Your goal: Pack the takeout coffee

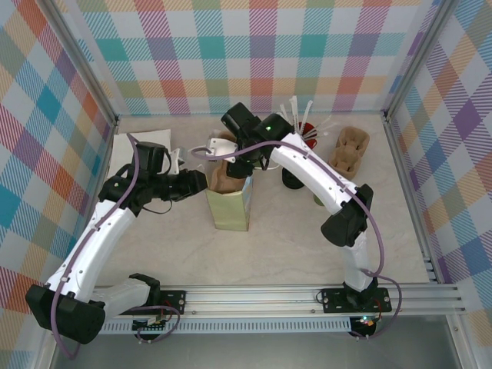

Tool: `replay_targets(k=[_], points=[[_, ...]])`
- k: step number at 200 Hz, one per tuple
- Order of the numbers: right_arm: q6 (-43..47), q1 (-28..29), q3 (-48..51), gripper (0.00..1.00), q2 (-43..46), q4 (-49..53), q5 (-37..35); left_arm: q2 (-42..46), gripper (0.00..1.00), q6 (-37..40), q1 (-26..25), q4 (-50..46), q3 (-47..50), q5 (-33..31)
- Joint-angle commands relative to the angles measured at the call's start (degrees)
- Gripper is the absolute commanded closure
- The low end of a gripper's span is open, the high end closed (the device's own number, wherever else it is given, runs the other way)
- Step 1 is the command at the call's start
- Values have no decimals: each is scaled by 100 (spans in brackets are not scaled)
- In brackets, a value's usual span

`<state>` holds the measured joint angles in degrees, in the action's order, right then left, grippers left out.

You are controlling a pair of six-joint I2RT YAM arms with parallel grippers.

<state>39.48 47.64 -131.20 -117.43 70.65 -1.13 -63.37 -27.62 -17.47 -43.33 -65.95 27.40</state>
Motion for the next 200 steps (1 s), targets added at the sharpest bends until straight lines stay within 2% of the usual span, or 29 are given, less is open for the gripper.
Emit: replay_targets(k=[1, 53, 128, 200], points=[[68, 35, 19, 70, 24, 450, -20, 0, 67, 8, -34, -28, -172, -86], [7, 50, -99, 70, -173, 617, -467, 124, 70, 100, -220, 5, -146, -92], [294, 329, 130, 70, 264, 199, -803, 132, 68, -41, -365, 39, -158, -251], [188, 361, 112, 66, 10, 453, -623, 235, 68, -46, -492, 101, -129, -309]])
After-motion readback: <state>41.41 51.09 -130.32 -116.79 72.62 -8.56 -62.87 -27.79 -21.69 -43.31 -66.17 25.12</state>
